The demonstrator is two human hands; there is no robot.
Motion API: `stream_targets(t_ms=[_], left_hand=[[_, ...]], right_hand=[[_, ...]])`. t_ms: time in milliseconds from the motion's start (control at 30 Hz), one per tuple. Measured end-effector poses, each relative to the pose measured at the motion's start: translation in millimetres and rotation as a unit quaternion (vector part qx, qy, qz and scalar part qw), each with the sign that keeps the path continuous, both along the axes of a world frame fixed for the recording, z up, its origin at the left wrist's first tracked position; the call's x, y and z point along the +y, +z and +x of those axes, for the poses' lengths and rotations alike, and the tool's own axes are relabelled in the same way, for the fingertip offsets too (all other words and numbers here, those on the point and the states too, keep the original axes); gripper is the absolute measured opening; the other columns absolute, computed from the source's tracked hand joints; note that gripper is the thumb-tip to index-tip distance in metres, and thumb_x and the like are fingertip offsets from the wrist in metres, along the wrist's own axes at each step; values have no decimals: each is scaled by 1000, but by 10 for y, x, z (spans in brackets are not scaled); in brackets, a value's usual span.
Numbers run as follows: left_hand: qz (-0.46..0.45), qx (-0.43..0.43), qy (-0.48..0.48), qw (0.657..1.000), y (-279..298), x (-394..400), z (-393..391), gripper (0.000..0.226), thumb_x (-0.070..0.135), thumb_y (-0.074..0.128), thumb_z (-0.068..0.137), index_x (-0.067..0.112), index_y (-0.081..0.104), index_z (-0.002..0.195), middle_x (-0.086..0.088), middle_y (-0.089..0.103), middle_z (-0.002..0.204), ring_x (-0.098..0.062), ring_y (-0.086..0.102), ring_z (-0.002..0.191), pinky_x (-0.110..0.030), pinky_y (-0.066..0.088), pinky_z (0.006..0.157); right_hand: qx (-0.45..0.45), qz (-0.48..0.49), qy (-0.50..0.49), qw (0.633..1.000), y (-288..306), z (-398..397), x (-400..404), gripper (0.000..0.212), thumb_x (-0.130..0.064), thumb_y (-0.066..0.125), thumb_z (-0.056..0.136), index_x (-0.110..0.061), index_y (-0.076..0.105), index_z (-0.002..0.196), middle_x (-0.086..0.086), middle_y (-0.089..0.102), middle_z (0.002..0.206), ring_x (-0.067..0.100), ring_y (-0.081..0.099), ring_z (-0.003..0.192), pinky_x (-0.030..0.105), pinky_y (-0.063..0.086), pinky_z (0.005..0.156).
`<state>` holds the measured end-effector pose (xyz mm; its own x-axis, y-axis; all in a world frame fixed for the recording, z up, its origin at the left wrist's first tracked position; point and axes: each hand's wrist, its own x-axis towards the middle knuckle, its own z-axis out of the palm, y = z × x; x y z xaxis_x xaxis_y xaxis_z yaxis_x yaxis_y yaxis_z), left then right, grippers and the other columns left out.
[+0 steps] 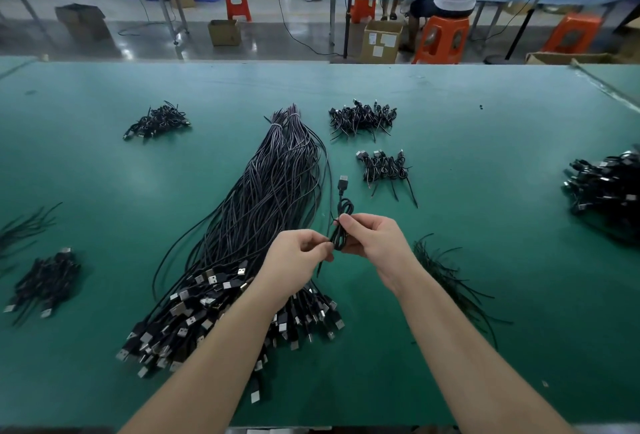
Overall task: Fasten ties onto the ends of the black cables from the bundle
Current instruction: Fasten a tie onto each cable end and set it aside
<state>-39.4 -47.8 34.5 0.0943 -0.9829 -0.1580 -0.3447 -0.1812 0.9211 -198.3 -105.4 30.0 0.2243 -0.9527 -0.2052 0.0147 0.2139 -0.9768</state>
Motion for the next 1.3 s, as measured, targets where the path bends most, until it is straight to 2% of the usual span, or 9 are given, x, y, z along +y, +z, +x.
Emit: stream_targets(t_ms=[100, 167, 267, 333, 567, 833, 1000, 1167, 1300], left_hand=[[-6, -50, 38, 998, -71, -104, -10, 14, 20, 69, 94, 20, 75, 81, 1, 73, 73, -12, 53, 58, -27, 45, 58], [-23, -107, 65, 992, -118, -212, -9, 12, 21, 69, 93, 21, 75, 83, 7, 72, 73, -6, 58, 61, -17, 44, 59], [-39, -170, 84, 981, -163, -429, -20, 11, 23, 68, 93, 20, 76, 86, 12, 67, 70, 0, 57, 61, -7, 37, 50], [-28, -177, 89, 980, -209, -616, -49, 13, 23, 67, 93, 19, 76, 85, 10, 66, 68, -3, 56, 58, -11, 36, 51], [39, -141, 117, 982, -379, -1343, -292, 23, 19, 64, 93, 10, 74, 75, -7, 73, 78, -26, 67, 77, -27, 50, 65], [74, -163, 130, 975, -454, -2179, -500, 17, 16, 61, 95, 3, 72, 101, -9, 70, 99, -27, 63, 83, -29, 49, 67], [95, -209, 113, 967, -436, -2480, -607, 26, 6, 54, 92, 9, 46, 67, -9, 60, 82, -22, 52, 61, -27, 39, 52], [86, -295, 61, 950, -494, -2544, -756, 8, 13, 57, 95, 9, 64, 96, -10, 69, 105, -31, 65, 93, -32, 48, 70], [74, -345, 38, 935, -488, -2500, -743, 13, 20, 55, 100, 10, 57, 91, -12, 69, 112, -31, 65, 94, -33, 46, 69]], right_hand=[[175, -69, -28, 982, -164, 22, -15, 39, -43, 54, 102, -11, 71, 88, 4, 70, 78, 20, 65, 67, 39, 56, 72], [324, -124, -13, 938, -321, 24, -8, 45, -49, 40, 105, -17, 66, 88, 1, 67, 83, 25, 61, 80, 36, 47, 68], [554, -181, 41, 811, -622, 3, -13, 49, -47, 34, 106, -15, 54, 137, 5, 56, 136, 25, 46, 128, 36, 39, 105], [607, -195, 53, 769, -781, -22, -13, 55, -46, 34, 106, -12, 40, 149, 8, 40, 153, 26, 32, 142, 38, 28, 117], [613, -257, 0, 747, -963, -20, 31, 46, -36, 50, 100, -7, 57, 135, 16, 56, 140, 33, 48, 133, 47, 39, 110], [617, -279, -16, 736, -972, -15, 12, 40, -35, 60, 93, -9, 64, 122, 13, 63, 126, 33, 57, 120, 46, 48, 98], [614, -272, -13, 741, -974, -15, 6, 42, -36, 51, 96, -10, 61, 127, 13, 60, 131, 33, 53, 126, 47, 44, 104], [613, -255, 27, 747, -946, -33, -3, 58, -40, 18, 95, -14, 47, 138, 10, 46, 145, 32, 36, 139, 45, 27, 115], [609, -247, 19, 753, -954, -33, -1, 49, -39, 31, 98, -13, 51, 135, 10, 49, 142, 32, 40, 136, 46, 31, 112]])
